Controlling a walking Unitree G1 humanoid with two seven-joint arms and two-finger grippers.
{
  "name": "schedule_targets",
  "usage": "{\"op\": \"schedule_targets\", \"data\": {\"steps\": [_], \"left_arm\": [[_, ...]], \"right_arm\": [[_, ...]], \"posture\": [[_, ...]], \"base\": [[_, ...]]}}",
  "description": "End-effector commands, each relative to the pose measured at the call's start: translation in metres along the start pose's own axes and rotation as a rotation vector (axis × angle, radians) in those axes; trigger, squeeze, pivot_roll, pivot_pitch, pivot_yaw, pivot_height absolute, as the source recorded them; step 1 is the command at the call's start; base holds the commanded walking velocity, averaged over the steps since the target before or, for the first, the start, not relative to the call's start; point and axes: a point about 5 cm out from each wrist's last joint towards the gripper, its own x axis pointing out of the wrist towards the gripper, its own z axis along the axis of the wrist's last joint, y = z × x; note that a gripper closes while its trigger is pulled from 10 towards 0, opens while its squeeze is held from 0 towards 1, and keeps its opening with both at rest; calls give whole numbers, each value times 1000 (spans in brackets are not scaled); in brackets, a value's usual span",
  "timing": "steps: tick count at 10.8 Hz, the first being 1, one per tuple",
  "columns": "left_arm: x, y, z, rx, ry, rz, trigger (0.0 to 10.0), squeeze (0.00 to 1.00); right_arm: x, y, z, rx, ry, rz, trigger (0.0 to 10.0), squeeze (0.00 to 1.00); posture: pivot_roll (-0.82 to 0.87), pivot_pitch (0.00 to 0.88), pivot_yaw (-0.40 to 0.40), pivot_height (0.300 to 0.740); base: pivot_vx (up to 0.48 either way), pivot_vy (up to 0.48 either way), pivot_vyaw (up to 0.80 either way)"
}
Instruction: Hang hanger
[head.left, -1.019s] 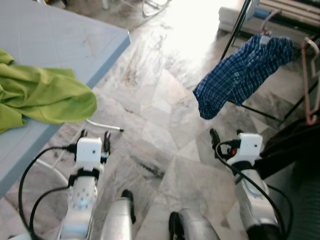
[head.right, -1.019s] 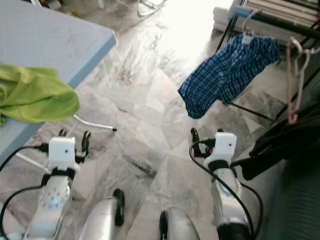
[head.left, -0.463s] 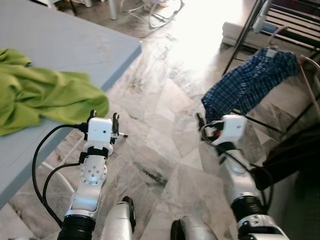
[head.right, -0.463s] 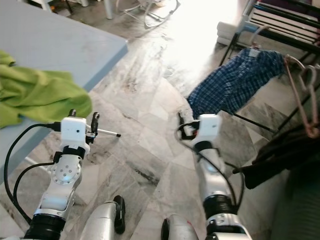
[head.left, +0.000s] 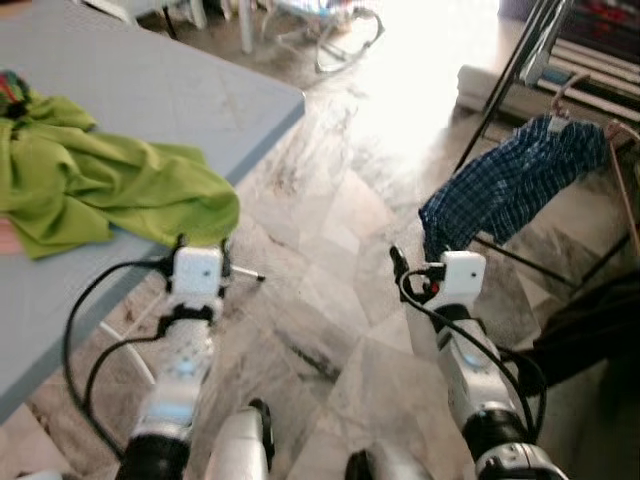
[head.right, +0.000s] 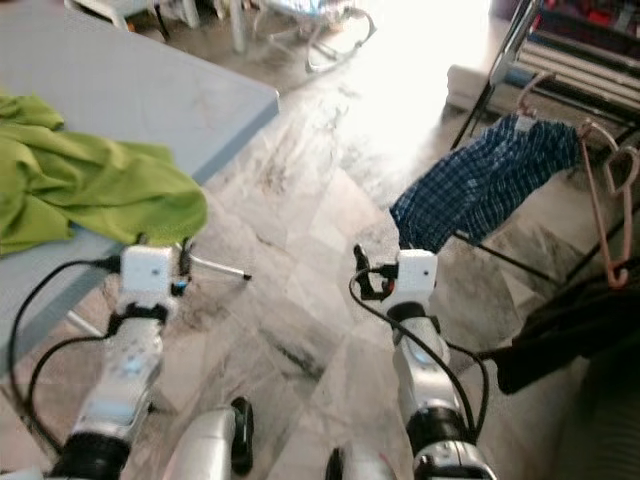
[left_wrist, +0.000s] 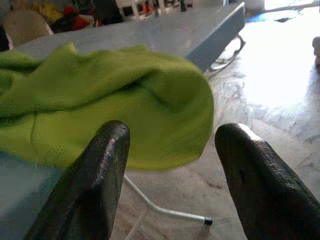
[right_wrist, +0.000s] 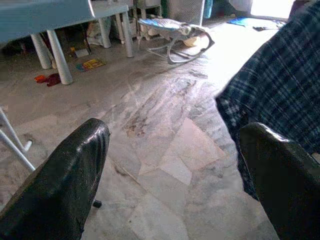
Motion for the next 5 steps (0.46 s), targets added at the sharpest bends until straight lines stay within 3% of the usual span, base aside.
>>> {"op": "schedule_targets", "data": {"steps": [1, 5], "left_arm": [[2, -1, 0, 15, -9, 0, 10000, 0], [-3, 1, -8, 12, 8, 29, 10000, 0]], "right_arm": [[2, 0, 2, -3, -13, -7, 10000, 0], [-4, -9, -2, -20, -7, -14, 10000, 0]], "posture": [[65, 80, -32, 740], [58, 87, -41, 740]], "base": [[0, 0, 0], [0, 0, 0]]}}
